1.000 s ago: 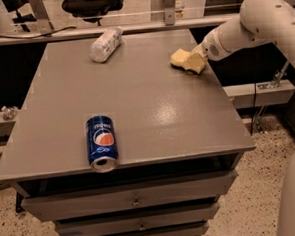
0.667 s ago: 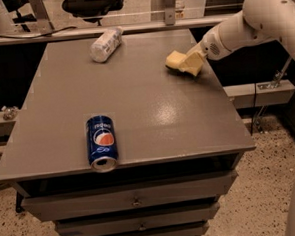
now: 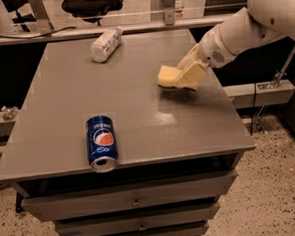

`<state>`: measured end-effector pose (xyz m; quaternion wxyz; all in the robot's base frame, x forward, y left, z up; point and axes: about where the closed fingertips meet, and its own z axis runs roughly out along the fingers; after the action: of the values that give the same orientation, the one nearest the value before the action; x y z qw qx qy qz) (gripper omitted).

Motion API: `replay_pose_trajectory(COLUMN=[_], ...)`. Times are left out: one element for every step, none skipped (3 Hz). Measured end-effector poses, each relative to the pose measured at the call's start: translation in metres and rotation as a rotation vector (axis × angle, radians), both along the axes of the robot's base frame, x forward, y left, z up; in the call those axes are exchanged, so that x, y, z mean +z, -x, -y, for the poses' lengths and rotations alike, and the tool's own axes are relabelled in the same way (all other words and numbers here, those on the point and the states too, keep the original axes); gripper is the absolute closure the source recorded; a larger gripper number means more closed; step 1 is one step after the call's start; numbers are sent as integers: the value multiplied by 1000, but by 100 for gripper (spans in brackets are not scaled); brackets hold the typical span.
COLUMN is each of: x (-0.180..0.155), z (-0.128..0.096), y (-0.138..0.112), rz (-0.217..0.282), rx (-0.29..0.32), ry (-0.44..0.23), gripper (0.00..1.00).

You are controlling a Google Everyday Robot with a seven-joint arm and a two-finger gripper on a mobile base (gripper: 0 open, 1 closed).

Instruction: Move sponge near pepsi can

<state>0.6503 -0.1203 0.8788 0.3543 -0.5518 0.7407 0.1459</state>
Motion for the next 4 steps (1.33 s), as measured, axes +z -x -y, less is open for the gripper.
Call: replay_pose_trajectory(x=[3,3,5,3], z=[-19,-41,-65,-88], y=[52,100,138,166], rz=[42,75,89,90], rx=[136,250,340,412], ry=[63,92,80,60], gripper=[100,100,100,100])
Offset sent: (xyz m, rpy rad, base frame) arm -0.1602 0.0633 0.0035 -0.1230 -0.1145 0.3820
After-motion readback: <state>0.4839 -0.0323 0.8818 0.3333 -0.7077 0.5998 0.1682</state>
